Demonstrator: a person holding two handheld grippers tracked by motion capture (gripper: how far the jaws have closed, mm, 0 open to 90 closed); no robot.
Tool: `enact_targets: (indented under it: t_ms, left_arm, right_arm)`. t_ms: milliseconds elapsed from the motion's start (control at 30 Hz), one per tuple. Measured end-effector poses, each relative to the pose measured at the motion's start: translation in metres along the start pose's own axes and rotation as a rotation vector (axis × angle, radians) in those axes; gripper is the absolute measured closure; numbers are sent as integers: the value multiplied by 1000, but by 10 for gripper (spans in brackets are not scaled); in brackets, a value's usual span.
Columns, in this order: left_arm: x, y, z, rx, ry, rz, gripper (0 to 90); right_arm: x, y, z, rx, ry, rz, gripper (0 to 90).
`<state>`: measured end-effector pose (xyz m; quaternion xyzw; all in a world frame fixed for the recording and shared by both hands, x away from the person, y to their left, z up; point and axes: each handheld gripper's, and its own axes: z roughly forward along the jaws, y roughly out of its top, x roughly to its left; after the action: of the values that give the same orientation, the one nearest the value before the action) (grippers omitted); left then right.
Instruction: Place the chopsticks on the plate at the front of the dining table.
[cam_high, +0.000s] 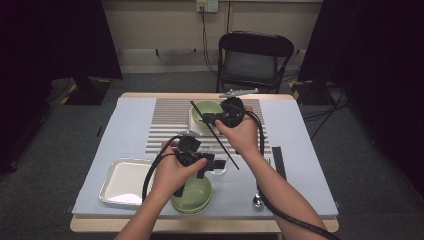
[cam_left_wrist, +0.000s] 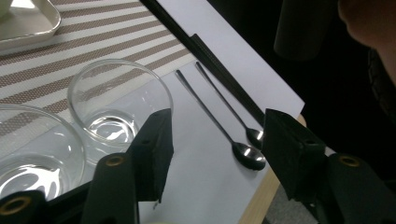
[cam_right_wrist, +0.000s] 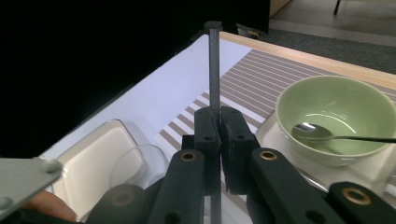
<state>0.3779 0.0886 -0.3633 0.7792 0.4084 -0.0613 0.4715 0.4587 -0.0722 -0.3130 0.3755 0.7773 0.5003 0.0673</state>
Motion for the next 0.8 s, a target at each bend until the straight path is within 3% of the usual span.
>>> enact_targets:
  t_ms: [133,333,433,567,700,733,800]
  left_arm:
    - [3,0,1,-15,-13,-28,523]
    - [7,-3,3,-42,-31,-72,576]
    - [10,-3,3,-70,-62,-112,603]
    - [11,-2,5,-94,-80,-131,644]
    - [12,-2,9,-108,-111,-154,678]
    - [11,-1,9,-97,-128,-181,697]
    - [12,-1,11,-90,-124,-183,732]
  right_arm:
    - [5,1,3,0,10,-2,865]
    - [9,1,9,7,10,-14,865]
    - [10,1,10,6,11,-16,865]
    - [12,2,11,-3,13,-2,865]
    - [13,3,12,-4,14,-1,865]
    - [13,3,13,-5,14,1,865]
    - [13,3,12,-13,22,11,864]
